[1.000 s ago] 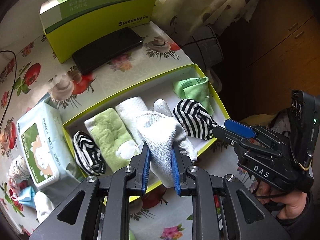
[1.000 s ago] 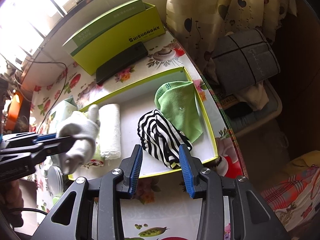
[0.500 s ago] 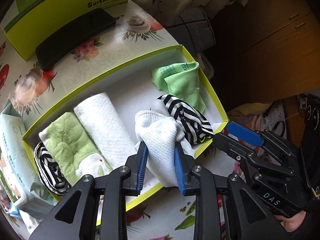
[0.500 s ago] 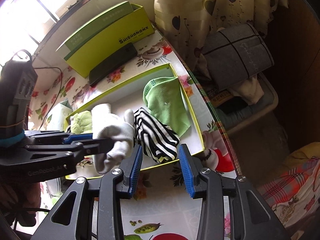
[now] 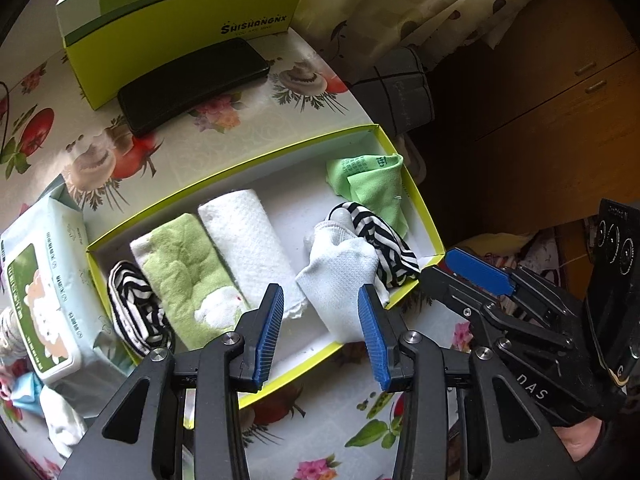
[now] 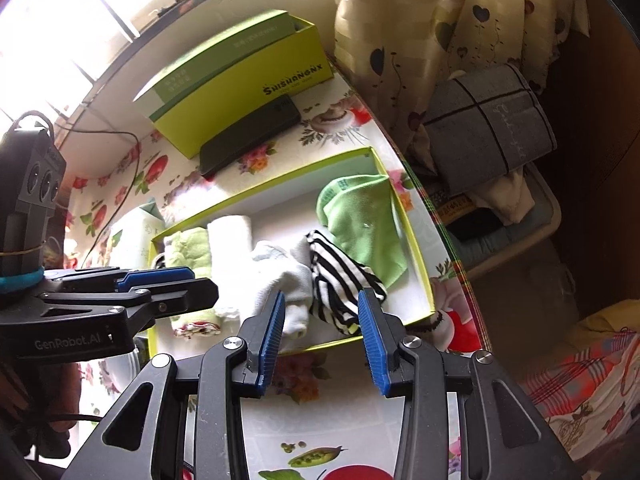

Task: Organize soft objects
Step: 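Move both open tools back toward the remaining soft items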

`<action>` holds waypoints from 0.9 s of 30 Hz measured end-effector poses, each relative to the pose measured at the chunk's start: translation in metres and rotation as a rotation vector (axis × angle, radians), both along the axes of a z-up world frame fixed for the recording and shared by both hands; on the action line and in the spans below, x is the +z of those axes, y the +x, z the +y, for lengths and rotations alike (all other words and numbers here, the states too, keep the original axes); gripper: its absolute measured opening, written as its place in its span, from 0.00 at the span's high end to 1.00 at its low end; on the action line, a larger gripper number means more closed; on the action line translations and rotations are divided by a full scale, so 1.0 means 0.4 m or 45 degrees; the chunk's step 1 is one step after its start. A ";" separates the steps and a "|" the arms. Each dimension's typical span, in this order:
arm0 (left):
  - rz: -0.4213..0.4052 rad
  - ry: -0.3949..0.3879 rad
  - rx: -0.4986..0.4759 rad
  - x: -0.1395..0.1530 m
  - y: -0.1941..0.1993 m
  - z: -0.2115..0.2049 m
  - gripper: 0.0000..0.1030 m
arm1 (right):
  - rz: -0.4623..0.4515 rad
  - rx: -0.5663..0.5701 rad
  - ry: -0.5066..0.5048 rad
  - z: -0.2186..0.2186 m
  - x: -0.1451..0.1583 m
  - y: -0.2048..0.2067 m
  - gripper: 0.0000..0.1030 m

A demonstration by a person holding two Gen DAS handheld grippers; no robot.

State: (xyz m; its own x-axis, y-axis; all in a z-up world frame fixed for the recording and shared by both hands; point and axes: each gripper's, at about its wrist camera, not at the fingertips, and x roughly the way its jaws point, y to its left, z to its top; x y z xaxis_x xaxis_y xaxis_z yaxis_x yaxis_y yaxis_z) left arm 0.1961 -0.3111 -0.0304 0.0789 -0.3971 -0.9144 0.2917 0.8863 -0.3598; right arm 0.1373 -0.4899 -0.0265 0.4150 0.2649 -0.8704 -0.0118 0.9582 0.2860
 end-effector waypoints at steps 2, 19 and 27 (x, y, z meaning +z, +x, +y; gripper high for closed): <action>-0.017 0.001 0.021 0.015 -0.010 0.018 0.61 | -0.010 0.016 -0.004 0.017 0.015 -0.001 0.64; -0.203 0.050 0.129 0.138 -0.111 0.177 0.61 | -0.149 0.213 -0.074 0.194 0.161 -0.048 0.62; -0.251 0.059 0.214 0.165 -0.150 0.254 0.61 | -0.160 0.278 -0.097 0.273 0.193 -0.072 0.59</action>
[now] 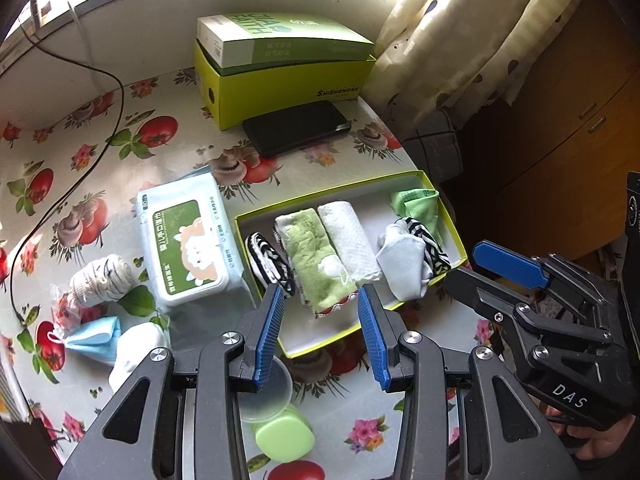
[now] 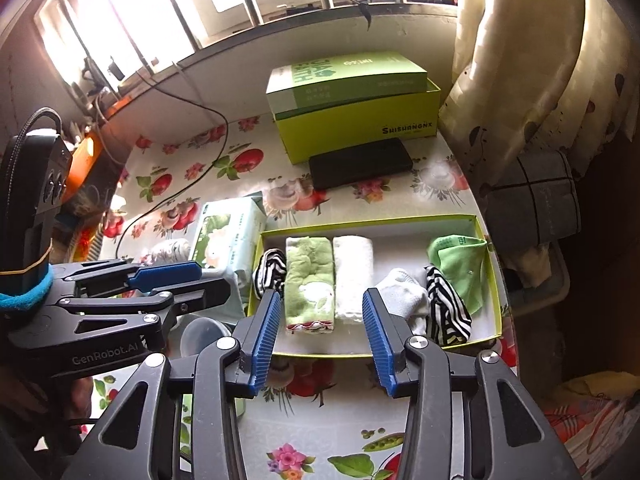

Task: Organize soft objects
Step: 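Move both open tools back toward the remaining soft items, then grasp the white cloth with the left tool and lift it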

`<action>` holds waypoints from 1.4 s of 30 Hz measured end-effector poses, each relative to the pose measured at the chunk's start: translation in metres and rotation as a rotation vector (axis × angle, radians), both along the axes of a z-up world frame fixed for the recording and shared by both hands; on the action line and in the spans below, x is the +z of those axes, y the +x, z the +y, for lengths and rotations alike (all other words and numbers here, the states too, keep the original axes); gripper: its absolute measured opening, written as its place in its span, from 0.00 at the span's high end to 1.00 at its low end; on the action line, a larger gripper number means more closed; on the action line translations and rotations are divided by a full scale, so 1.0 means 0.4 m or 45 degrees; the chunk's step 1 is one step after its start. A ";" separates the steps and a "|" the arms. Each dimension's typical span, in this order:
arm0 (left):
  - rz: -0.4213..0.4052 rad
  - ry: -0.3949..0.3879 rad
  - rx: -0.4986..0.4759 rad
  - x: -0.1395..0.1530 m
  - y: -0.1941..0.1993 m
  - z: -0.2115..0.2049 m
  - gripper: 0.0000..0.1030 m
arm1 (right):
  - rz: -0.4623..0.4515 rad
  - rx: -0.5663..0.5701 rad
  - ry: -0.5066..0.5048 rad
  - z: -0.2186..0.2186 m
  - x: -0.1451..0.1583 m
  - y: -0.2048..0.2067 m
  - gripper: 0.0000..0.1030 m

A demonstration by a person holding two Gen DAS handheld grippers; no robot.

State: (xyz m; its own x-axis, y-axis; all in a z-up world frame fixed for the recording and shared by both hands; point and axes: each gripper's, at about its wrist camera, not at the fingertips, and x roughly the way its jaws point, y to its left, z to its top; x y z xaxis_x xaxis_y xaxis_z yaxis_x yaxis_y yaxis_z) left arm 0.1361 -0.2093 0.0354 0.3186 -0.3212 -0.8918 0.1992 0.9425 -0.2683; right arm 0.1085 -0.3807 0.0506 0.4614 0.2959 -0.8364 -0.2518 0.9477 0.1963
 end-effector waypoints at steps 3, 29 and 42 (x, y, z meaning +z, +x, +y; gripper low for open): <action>-0.017 0.007 0.028 0.008 -0.015 0.026 0.61 | -0.002 0.031 -0.005 0.025 0.007 -0.011 0.59; -0.027 0.054 0.290 0.014 -0.137 0.230 0.61 | 0.065 0.276 -0.032 0.227 -0.002 -0.066 0.59; 0.039 0.016 0.431 -0.037 -0.164 0.369 0.61 | 0.096 0.344 -0.037 0.284 -0.017 -0.066 0.59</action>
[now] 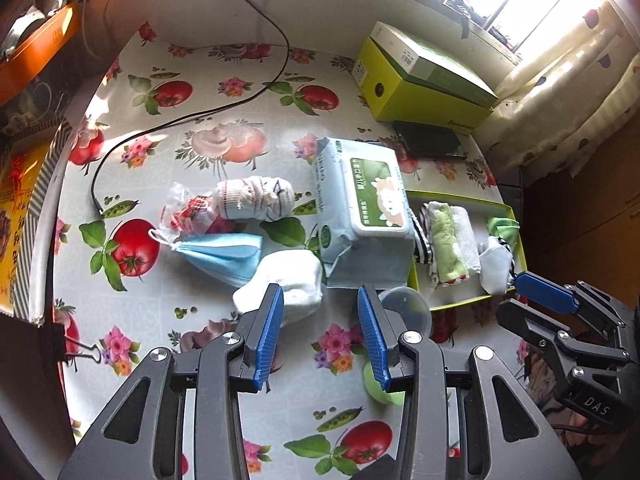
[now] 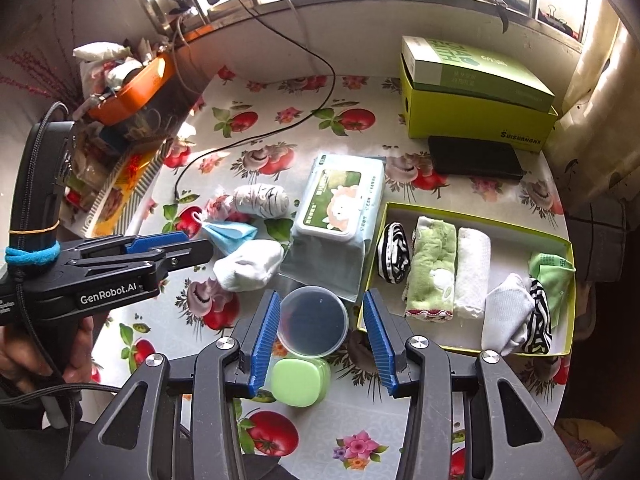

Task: Organize soft objects
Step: 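Grasp the white cloth with the left tool and lift it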

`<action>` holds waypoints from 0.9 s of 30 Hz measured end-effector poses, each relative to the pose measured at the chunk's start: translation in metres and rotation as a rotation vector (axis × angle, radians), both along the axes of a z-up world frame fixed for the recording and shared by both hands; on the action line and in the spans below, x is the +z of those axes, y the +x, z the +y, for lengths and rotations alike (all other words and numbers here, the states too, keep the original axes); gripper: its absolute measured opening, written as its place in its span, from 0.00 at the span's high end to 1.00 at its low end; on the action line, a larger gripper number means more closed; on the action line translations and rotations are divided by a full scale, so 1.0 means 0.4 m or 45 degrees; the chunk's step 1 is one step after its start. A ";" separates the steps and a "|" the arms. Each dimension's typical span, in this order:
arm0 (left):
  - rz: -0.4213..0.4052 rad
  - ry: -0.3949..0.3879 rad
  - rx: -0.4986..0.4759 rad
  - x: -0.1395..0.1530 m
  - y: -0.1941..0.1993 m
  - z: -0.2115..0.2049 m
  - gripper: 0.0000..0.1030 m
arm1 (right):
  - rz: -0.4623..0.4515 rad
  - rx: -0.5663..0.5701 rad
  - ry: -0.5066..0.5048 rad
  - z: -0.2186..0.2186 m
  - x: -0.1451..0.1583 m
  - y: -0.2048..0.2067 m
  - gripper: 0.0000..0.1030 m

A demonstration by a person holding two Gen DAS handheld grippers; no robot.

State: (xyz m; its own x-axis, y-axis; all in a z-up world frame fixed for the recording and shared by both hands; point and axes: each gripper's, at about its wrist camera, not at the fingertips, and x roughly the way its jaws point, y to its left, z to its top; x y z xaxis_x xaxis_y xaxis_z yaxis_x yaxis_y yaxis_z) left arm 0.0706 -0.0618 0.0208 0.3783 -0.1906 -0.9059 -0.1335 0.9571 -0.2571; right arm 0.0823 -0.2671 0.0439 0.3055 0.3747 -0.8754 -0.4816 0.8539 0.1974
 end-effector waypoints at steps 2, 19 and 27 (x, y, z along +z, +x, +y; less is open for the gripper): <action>0.012 -0.001 0.024 -0.009 -0.006 0.023 0.61 | 0.007 0.009 0.002 0.007 -0.004 -0.001 0.59; 0.122 -0.092 0.150 -0.093 -0.023 0.134 0.61 | 0.069 0.081 0.004 0.052 -0.041 -0.005 0.57; 0.146 -0.131 0.087 -0.141 0.009 0.108 0.61 | 0.095 0.085 -0.004 0.059 -0.056 0.002 0.56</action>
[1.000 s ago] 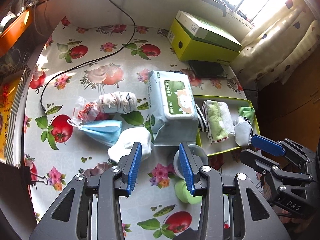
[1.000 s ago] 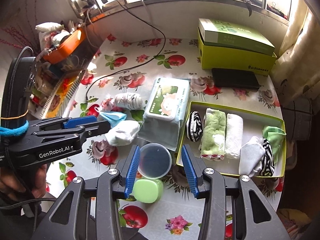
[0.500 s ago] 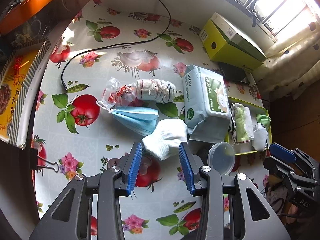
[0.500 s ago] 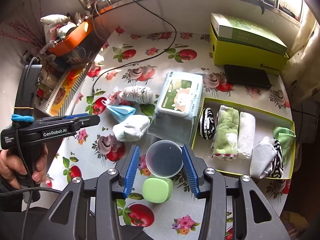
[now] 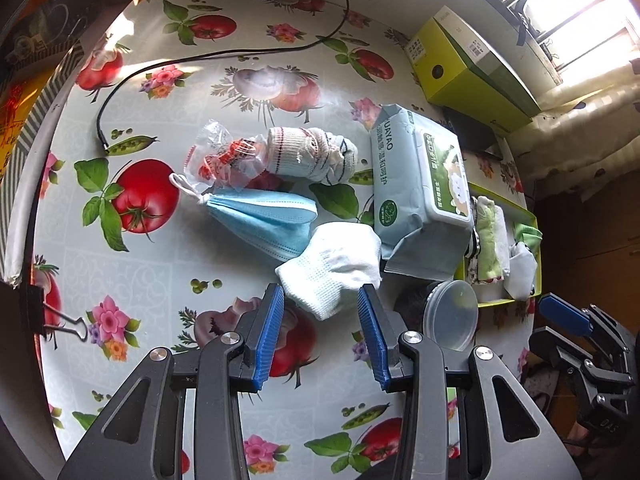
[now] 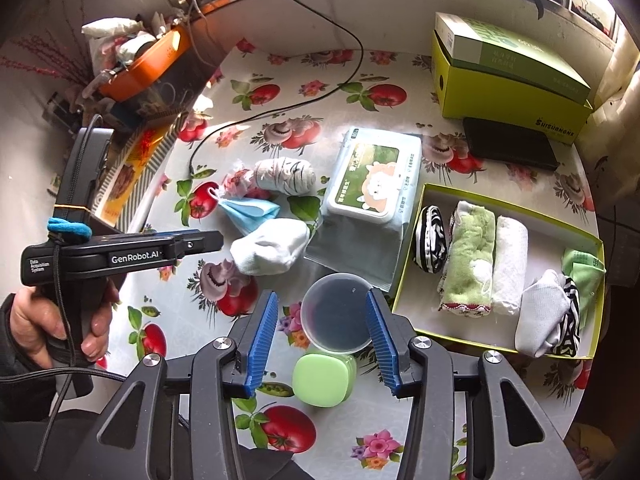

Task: Organize soft objects
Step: 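Grasp the white cloth with the left tool and lift it, then grasp the clear bag of red items with the right tool while the left tool holds the white cloth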

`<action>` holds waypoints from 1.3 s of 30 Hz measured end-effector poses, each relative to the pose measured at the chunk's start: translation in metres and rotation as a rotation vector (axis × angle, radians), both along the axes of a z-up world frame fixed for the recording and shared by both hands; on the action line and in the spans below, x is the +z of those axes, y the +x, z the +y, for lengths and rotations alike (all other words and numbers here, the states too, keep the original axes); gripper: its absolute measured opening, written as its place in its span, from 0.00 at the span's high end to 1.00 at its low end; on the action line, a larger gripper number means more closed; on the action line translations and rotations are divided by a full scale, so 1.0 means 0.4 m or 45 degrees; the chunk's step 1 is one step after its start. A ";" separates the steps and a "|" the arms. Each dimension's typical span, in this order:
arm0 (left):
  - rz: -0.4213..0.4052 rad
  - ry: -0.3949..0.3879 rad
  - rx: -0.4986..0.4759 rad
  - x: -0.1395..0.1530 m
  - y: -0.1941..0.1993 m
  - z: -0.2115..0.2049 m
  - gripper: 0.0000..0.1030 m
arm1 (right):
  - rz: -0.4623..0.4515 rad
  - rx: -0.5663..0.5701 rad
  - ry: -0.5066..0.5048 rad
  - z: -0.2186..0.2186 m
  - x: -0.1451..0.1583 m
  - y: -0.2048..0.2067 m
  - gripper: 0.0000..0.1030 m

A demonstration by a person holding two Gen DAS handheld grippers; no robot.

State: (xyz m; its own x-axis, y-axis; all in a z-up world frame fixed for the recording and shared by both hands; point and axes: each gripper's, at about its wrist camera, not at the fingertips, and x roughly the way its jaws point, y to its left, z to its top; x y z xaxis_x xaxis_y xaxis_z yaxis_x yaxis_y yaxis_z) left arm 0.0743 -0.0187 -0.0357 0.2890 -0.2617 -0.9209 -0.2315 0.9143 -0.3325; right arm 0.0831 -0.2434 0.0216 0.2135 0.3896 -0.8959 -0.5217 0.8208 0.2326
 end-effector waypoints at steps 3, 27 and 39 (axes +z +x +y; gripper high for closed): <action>-0.008 0.007 -0.037 -0.005 0.021 -0.022 0.61 | -0.004 -0.010 -0.001 0.000 0.005 0.001 0.56; 0.046 0.287 -0.417 -0.153 0.098 -0.172 0.56 | 0.019 -0.050 -0.008 0.006 -0.008 0.052 0.56; 0.004 0.131 -0.241 -0.114 0.009 -0.084 0.83 | -0.007 0.039 -0.026 0.062 0.006 0.066 0.56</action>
